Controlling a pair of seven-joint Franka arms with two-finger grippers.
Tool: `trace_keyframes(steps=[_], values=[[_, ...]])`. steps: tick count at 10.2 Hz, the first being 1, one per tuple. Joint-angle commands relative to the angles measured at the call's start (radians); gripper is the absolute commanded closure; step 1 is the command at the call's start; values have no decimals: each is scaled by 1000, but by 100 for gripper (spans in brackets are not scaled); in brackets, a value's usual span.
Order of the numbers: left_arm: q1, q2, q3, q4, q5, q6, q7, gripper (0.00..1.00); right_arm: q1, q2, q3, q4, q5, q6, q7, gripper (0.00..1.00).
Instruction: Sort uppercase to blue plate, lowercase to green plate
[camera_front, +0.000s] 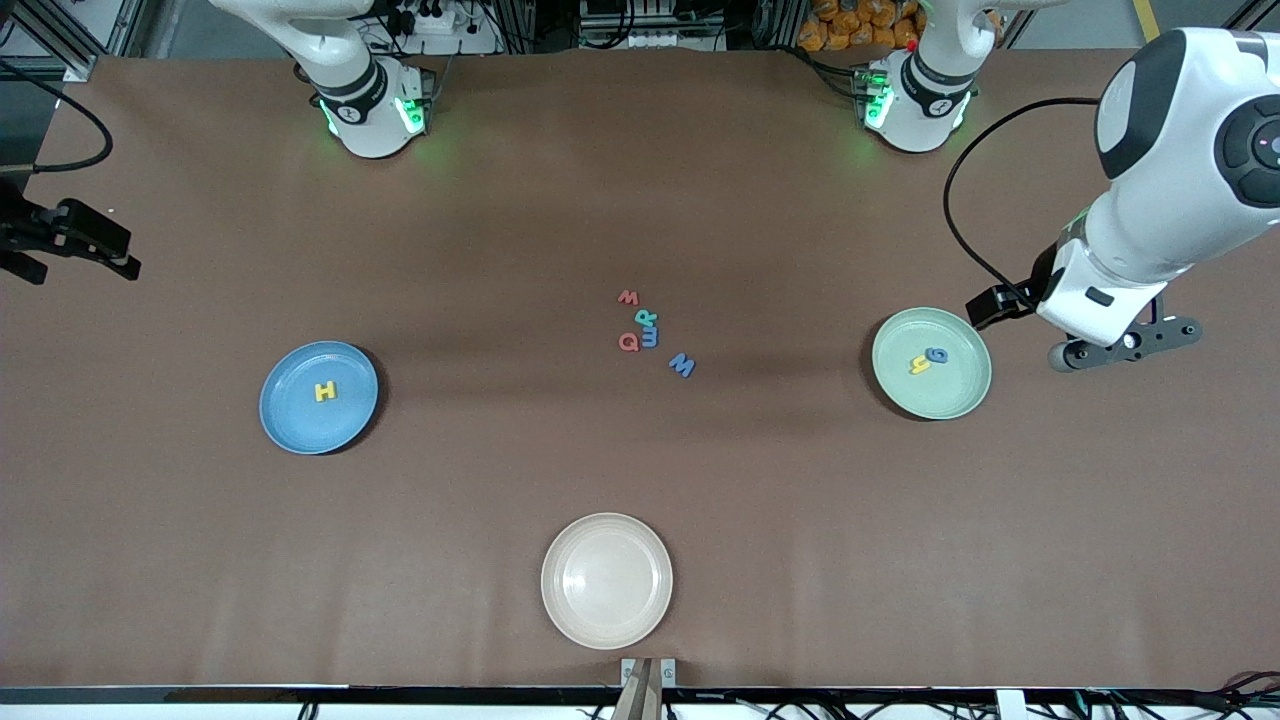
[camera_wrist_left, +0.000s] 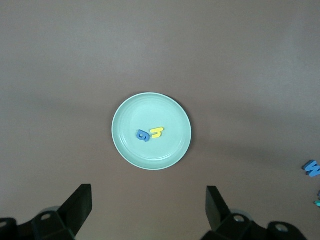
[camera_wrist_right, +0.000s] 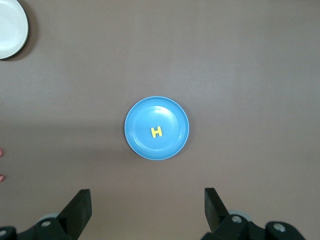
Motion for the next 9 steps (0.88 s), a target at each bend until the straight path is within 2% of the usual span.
trace_keyframes(steps=[1, 9], values=[[-4, 7, -31, 14, -11, -15, -16, 0, 44, 35, 28, -3, 18, 10, 15, 0], [13, 18, -19, 52, -8, -4, 1, 0, 276, 147, 33, -43, 18, 132, 295, 0]])
